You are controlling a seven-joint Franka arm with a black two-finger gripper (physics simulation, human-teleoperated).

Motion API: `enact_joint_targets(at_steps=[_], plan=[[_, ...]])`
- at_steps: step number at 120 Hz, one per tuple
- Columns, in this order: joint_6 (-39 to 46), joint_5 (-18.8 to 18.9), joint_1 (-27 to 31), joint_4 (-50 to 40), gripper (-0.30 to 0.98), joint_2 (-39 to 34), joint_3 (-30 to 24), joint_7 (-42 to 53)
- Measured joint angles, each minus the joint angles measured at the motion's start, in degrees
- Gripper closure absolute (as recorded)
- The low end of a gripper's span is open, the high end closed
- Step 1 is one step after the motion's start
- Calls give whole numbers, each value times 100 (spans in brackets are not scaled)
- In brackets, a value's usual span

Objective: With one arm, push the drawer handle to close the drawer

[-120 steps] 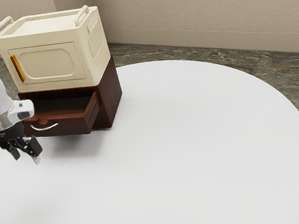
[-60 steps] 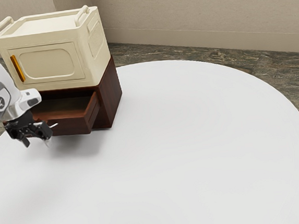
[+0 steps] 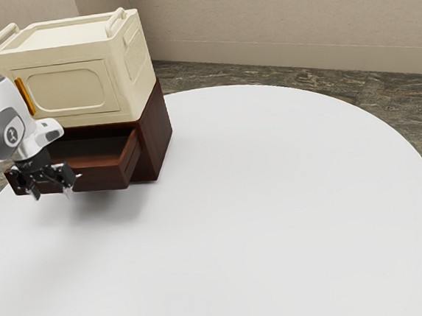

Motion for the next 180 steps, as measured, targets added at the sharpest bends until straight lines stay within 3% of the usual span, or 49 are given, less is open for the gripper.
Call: enact_joint_targets(at_steps=[31,53,77,159,171,180], plan=[[1,-40,-88,298,5,313,-16,-114],[14,-88,-110,406,50,394,-16,-149],[17,-99,19,439,70,411,-16,-161],[14,-247,48,1328,78,1184,-108,-168],[8,-282,1083,1736,79,1519,-1216,-155],[-10,-296,1421,1998,78,1666,-1576,-140]])
